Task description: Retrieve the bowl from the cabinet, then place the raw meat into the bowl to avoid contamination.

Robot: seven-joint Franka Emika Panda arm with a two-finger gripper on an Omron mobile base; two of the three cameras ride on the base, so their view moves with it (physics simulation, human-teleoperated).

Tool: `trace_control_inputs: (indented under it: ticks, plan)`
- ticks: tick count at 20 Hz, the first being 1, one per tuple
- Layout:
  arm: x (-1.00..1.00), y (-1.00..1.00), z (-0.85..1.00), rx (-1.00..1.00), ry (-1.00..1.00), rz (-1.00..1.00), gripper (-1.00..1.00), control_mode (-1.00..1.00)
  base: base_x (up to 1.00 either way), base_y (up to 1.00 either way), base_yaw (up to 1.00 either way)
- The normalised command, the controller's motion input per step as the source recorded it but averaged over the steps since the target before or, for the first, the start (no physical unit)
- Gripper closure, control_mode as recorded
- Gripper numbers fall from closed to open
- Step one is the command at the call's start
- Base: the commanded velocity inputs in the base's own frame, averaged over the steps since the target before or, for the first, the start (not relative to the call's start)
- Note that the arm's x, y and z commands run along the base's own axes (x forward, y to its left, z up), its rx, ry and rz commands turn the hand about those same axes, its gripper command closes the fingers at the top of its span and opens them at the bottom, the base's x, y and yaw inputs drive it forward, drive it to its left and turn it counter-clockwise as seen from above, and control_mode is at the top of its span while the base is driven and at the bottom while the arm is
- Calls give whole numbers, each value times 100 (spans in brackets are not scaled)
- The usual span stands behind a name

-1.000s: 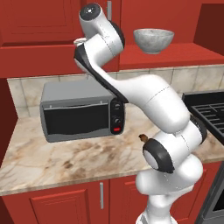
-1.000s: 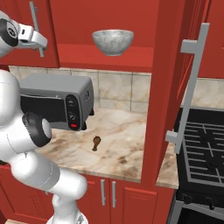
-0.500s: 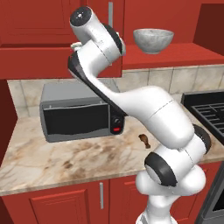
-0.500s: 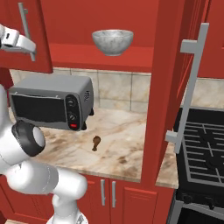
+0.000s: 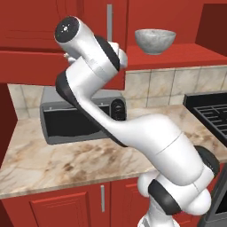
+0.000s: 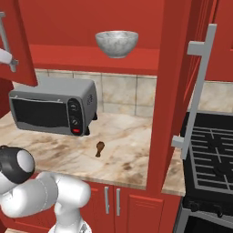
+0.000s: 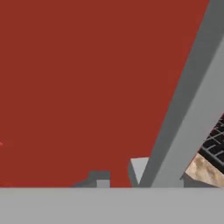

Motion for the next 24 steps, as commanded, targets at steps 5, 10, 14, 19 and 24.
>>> trace_control_inputs:
  ticks: [5, 10, 14, 19, 24]
  plan:
    - [-94, 92, 0, -3, 0, -1, 100, -100, 0, 0, 0]
    - [-77, 96, 0, -5, 0, 0, 100, -100, 0, 0, 0]
    - [-47, 91, 0, -8, 0, 0, 100, -100, 0, 0, 0]
    - [-40, 88, 0, -9, 0, 0, 100, -100, 0, 0, 0]
    - [-21, 44, 0, -3, 0, 0, -100, -100, 0, 0, 0]
